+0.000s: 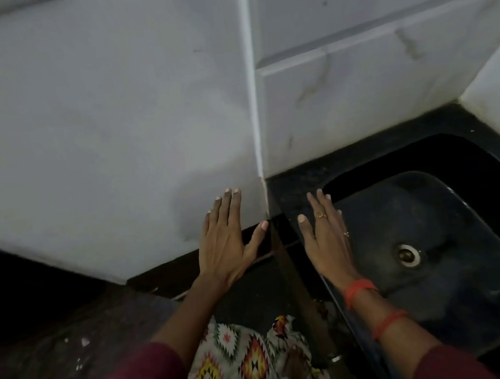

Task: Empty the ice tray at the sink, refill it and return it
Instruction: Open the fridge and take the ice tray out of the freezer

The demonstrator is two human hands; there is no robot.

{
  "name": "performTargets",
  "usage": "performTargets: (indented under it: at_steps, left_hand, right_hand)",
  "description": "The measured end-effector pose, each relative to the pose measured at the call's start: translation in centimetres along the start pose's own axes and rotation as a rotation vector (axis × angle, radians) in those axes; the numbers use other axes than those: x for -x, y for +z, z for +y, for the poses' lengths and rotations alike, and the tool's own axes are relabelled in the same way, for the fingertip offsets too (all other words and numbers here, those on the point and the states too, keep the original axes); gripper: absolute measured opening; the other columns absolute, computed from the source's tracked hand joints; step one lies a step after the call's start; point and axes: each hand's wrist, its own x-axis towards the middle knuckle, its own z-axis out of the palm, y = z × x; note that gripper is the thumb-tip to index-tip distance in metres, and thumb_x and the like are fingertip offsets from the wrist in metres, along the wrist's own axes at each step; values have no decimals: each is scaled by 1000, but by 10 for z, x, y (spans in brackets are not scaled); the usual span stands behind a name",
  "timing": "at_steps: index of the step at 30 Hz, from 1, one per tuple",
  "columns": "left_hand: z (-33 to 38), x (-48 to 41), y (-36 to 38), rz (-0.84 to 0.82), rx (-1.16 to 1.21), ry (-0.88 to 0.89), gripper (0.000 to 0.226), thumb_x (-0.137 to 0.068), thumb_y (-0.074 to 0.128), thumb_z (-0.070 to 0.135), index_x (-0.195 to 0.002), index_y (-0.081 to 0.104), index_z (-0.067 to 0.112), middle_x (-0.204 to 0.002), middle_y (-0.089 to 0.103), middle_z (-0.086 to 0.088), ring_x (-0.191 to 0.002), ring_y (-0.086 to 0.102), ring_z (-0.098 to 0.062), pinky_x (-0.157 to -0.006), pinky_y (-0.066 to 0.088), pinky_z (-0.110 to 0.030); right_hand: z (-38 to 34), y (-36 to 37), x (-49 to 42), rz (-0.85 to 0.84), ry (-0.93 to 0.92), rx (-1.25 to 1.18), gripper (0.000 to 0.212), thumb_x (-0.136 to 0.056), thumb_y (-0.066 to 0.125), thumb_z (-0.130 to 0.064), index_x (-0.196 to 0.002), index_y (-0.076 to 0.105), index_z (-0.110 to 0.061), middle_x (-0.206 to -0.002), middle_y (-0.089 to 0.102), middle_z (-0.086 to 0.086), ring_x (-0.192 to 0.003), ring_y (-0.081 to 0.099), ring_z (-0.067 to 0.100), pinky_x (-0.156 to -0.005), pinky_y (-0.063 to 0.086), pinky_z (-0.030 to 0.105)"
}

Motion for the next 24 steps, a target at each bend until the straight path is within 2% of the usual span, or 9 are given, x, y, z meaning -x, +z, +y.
performTargets:
  at_steps: [6, 12, 17, 24]
  left_hand:
    - [-66, 53, -25, 68, 11, -193, 87, -94, 16, 77, -160, 12, 21, -167, 16, -4, -153, 16, -22, -122, 22, -45]
    - [-132, 122, -49, 126, -10, -398, 86, -94, 17, 75, -160, 15, 19, -165, 21, -6, -152, 19, -23, -122, 24, -44]
    - [-180, 186, -65, 183, 1, -566, 84, -96, 21, 74, -159, 15, 18, -166, 20, -6, -152, 19, -22, -120, 27, -48]
    - [-229, 285, -88, 307, -3, -789, 84, -96, 23, 73, -159, 19, 18, -166, 20, -4, -153, 18, -21, -121, 25, -44]
  right_hand:
    - [-53, 59, 8, -122, -122, 43, 55, -107, 39, -33, -157, 28, -13, -167, 13, 3, -155, 4, 17, -126, 1, 38]
    - [-114, 122, 34, -263, -259, 47, 54, -106, 40, -35, -155, 33, -14, -166, 19, 5, -154, 8, 20, -126, 11, 42]
    - [-163, 170, 68, -387, -384, 66, 54, -107, 38, -37, -155, 32, -16, -167, 17, 2, -155, 5, 17, -126, 8, 41]
    - [-226, 229, 130, -548, -553, 51, 54, -106, 40, -35, -156, 31, -16, -166, 17, 3, -154, 6, 16, -127, 7, 42]
